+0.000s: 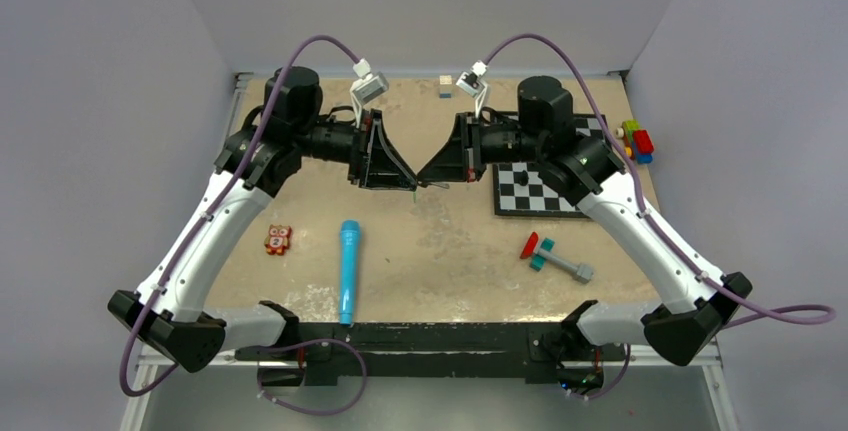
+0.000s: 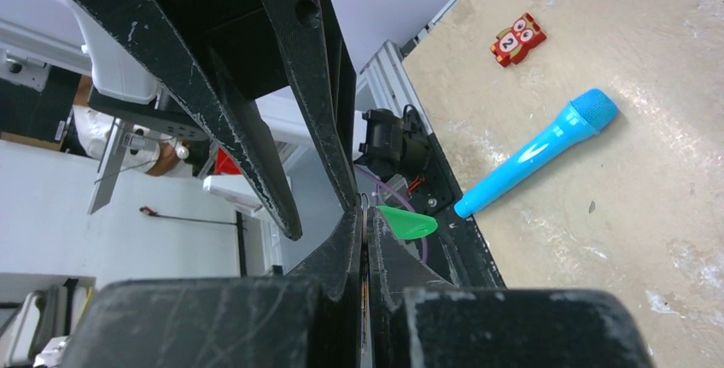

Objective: Remove the keys from the keyring

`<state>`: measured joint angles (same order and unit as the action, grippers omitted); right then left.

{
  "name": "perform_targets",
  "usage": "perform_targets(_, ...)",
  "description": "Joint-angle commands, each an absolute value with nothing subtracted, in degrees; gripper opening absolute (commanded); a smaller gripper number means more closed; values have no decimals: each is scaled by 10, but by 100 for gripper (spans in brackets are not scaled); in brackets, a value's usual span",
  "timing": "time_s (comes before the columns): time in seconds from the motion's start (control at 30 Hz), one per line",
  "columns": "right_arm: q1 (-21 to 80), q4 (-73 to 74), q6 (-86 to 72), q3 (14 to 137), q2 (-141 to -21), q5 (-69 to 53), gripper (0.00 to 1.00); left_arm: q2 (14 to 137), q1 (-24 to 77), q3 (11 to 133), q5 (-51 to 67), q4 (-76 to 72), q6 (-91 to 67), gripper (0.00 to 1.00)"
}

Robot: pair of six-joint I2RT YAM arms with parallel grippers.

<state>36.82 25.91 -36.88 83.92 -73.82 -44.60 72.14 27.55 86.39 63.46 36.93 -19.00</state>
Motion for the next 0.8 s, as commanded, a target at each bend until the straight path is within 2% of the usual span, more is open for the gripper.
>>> perform_targets(0.0, 370, 189, -377, 839, -715, -478, 0, 727, 280, 882, 647, 343, -197, 33)
perform_targets(0.1, 370, 178, -381, 837, -711, -482, 0, 724, 280, 888, 635, 350, -189, 35)
perform_targets(0.27, 370, 190, -375, 836, -709, -475, 0, 712, 279, 923, 589, 370, -184, 48)
perform_targets(0.37, 370, 185, -377, 832, -704, -473, 0, 703, 277, 947, 532, 397, -169, 50)
perform_targets(0.63, 370, 183, -376, 832, -698, -470, 0, 685, 275, 930, 491, 376, -193, 52)
perform_targets(0.77, 370, 176, -381, 832, -697, -472, 0, 694, 276, 921, 526, 368, -202, 45)
